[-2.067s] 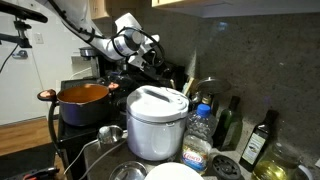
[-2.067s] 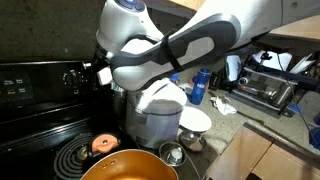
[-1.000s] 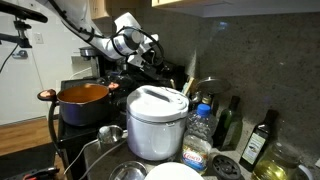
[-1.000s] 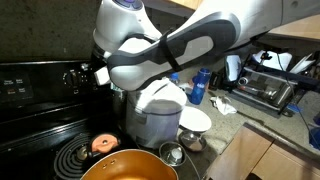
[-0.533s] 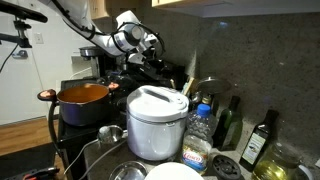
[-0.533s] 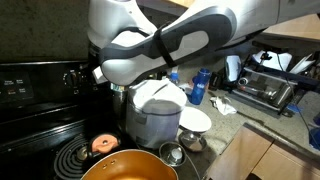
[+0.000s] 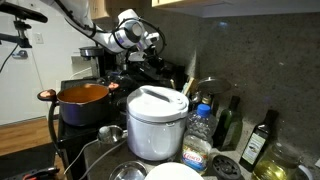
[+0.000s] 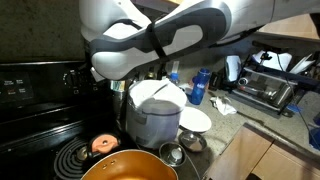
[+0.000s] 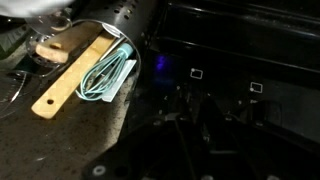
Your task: Turn the right knob on the stove to the left then to the right
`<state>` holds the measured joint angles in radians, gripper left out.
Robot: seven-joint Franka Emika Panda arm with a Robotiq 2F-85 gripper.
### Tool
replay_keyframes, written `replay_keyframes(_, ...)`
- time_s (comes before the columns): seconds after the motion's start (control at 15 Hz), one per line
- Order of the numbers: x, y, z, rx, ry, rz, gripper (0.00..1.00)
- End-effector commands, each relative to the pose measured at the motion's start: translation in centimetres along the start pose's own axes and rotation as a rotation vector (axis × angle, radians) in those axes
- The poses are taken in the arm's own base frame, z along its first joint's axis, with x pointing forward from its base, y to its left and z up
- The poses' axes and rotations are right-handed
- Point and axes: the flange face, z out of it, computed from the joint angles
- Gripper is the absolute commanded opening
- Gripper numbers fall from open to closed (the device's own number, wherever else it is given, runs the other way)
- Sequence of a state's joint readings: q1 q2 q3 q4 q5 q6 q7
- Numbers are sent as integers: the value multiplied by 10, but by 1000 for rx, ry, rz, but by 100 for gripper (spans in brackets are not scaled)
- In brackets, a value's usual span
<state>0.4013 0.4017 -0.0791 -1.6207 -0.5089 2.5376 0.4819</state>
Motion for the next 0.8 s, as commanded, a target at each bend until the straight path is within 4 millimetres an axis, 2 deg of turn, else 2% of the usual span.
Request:
replay_keyframes(0.0,-4,-4,16,-19,-75,-75,5)
replay_keyframes(0.73,-3,-14,20,-37,-165,-234,5)
